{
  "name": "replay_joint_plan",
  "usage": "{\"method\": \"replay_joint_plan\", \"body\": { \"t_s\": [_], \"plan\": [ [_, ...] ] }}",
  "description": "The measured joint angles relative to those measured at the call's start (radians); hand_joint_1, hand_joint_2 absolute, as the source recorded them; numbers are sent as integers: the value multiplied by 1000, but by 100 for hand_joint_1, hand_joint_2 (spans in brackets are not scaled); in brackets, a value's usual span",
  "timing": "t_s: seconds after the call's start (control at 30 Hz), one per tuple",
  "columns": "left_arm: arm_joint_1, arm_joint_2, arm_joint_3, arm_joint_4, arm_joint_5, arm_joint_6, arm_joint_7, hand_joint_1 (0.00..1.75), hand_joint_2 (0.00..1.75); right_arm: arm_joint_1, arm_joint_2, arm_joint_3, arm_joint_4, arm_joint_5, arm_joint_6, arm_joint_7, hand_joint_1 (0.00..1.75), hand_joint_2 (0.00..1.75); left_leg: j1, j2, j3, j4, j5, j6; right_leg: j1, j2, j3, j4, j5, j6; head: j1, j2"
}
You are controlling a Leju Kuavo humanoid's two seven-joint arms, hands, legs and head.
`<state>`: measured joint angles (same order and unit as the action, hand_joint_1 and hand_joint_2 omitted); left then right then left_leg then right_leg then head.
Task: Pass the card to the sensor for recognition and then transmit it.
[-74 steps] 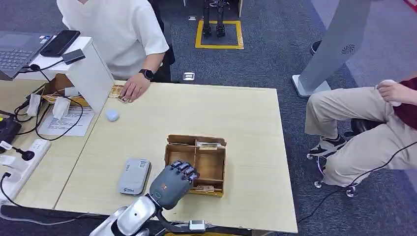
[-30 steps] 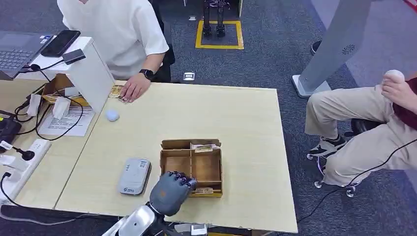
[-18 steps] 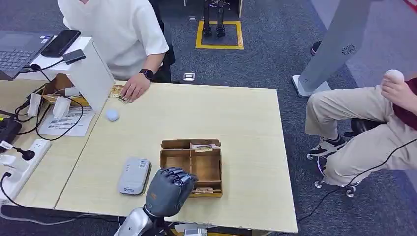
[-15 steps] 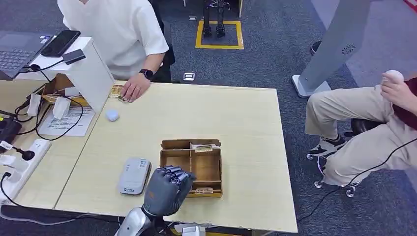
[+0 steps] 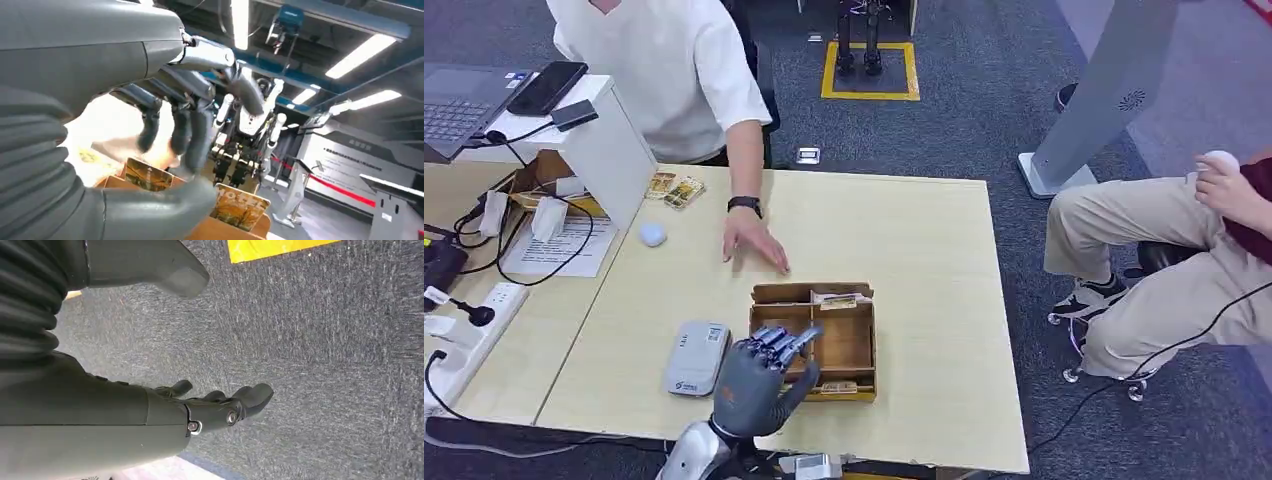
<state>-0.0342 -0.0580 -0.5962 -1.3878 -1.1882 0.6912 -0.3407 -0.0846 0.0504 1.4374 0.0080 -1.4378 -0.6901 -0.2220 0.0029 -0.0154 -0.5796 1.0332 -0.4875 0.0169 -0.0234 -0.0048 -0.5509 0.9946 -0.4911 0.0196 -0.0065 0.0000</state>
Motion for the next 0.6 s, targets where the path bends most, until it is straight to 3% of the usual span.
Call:
{"method": "replay_joint_plan", "body": {
  "t_s": [0.17, 0.6],
  "plan": [
    [-4, 9, 0, 19, -49, 0, 38, 0, 175, 0, 5, 0, 0, 0, 0, 1, 0, 175, 0, 0, 0, 0, 0, 0, 0, 0, 0, 0, 0, 0, 0, 0],
    [-8, 34, 0, 42, -10, 0, 18, 0, 175, 0, 6, 18, 0, -5, 0, 9, 0, 175, 0, 0, 0, 0, 0, 0, 0, 0, 0, 0, 0, 0, 0, 0]
  ]
}}
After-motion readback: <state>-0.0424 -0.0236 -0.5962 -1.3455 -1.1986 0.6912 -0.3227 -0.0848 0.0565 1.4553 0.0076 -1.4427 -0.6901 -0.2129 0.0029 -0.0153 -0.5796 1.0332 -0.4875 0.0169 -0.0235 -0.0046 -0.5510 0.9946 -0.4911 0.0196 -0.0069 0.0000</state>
